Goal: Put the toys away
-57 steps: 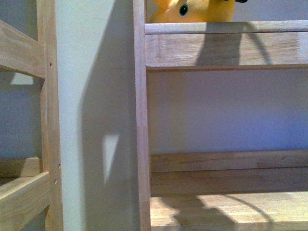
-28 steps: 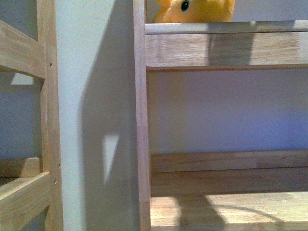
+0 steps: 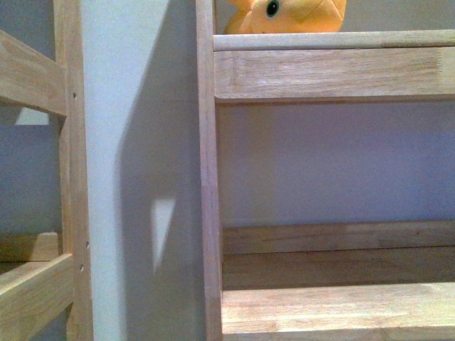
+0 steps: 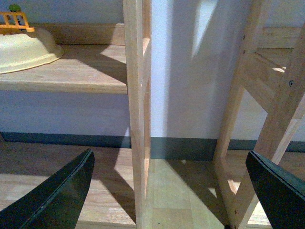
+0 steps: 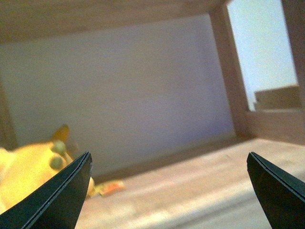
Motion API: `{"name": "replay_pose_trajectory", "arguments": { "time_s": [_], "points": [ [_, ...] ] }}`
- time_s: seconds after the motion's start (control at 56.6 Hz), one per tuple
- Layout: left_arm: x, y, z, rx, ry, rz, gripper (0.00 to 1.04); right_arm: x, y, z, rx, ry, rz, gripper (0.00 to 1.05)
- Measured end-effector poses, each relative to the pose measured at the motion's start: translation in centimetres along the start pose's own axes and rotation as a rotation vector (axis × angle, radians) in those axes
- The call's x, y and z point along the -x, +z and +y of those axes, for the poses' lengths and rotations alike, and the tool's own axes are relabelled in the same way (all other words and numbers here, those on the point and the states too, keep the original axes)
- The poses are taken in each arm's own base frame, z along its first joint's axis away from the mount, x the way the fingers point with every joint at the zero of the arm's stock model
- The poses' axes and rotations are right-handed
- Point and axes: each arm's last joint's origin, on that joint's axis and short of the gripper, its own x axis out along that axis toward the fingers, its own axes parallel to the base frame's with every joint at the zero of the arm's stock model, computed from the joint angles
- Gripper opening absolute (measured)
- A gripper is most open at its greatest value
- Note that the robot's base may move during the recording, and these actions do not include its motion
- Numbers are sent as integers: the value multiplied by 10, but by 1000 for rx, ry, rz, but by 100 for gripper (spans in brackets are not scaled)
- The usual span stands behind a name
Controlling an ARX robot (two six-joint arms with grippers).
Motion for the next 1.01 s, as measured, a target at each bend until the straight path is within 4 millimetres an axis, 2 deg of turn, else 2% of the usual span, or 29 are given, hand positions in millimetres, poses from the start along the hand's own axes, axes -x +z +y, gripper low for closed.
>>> {"name": "replay_pose_trajectory", "arguments": {
  "time_s": [0.124,0.212,0.283,0.459,0.689,0.813,0.883,1.007],
  "points": [
    [0,0,0,0,0,0,98,36,-17,-26,-26,19,37,98],
    [0,0,0,0,0,0,98,53,-28,-34,-57,41,44,98],
    [0,0,0,0,0,0,98,64,-44,-39,-83,68,74,98],
    [0,0,0,0,0,0,98,80,-99,-47,-76,82,188,98],
    [0,0,0,0,0,0,98,100,-145,-58,-38,98,250,98],
    [0,0,0,0,0,0,98,110,-171,-66,5,95,342,98],
    [0,0,0,0,0,0,98,114,-182,-68,27,100,366,98],
    [0,0,0,0,0,0,98,115,-184,-69,39,108,367,98]
  ]
}}
